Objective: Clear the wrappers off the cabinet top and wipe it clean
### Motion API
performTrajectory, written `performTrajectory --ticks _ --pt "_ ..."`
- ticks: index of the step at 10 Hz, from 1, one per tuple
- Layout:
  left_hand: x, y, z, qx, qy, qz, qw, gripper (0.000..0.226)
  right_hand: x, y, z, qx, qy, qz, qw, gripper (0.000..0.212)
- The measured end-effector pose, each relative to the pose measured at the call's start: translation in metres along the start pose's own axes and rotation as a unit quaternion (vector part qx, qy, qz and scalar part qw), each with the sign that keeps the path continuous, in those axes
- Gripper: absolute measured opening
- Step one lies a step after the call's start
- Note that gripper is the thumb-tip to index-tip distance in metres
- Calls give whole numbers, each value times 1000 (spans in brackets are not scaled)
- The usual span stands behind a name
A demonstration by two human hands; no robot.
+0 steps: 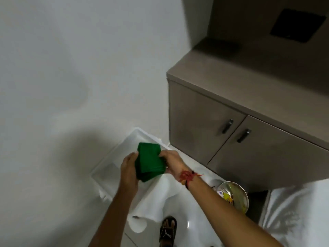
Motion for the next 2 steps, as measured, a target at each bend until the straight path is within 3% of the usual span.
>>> performTrajectory --ticks 1,2 --pt "47 22 -5 38 89 -97 991 34 -35 19 -21 -15 -182 10 983 29" --pt "69 31 -8 79 175 -123 974 40 -55 26 -26 -36 -215 25 976 48"
Point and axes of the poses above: each hand's wrist, its own y-axis towards the middle knuckle, its own x-axis out of the back of the hand, z = x × y, the point moved 1 cm from there along y, towards the middle knuckle, and after that the axes turned 6 degrees about x, right-handed, at the moved point
